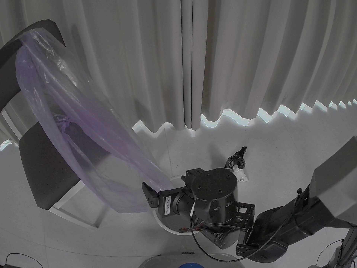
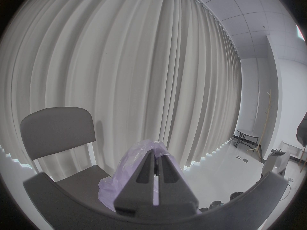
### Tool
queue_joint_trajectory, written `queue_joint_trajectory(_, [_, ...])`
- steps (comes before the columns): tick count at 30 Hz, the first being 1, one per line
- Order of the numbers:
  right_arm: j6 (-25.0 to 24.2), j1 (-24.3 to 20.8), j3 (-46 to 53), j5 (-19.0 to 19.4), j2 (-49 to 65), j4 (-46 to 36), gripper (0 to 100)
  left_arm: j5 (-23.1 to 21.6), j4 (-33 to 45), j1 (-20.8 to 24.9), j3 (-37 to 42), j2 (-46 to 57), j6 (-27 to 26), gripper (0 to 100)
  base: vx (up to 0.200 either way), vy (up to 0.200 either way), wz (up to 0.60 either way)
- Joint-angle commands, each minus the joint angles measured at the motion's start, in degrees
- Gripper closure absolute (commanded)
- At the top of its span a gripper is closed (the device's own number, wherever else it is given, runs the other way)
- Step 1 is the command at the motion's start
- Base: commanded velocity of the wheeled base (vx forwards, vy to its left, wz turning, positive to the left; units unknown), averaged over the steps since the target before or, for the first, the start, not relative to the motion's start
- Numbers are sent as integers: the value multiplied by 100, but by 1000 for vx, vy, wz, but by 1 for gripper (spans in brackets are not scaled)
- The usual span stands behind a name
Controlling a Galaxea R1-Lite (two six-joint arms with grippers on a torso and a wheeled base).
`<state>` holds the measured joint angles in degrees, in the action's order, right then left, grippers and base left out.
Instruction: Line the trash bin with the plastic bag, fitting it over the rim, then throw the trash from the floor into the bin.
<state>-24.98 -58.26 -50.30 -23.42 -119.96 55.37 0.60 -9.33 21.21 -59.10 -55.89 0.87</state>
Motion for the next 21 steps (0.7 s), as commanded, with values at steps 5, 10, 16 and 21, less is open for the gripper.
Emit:
queue_joint_trajectory(5, [-174, -159, 99, -75, 16, 88, 0, 2, 1, -12, 13, 17, 1, 100, 0, 0, 0])
queue_joint_trajectory(10, [-306, -309, 213, -260, 34, 79, 0, 2, 1, -12, -23, 17, 1, 100, 0, 0, 0])
queue_joint_trajectory(16, [-499, -485, 293, -277, -19, 79, 0, 2, 1, -12, -23, 17, 1, 100, 0, 0, 0])
queue_joint_trajectory(21, [-587, -599, 196, -330, -230, 97, 0, 2, -8, -12, 4, 26, 1, 100, 0, 0, 0])
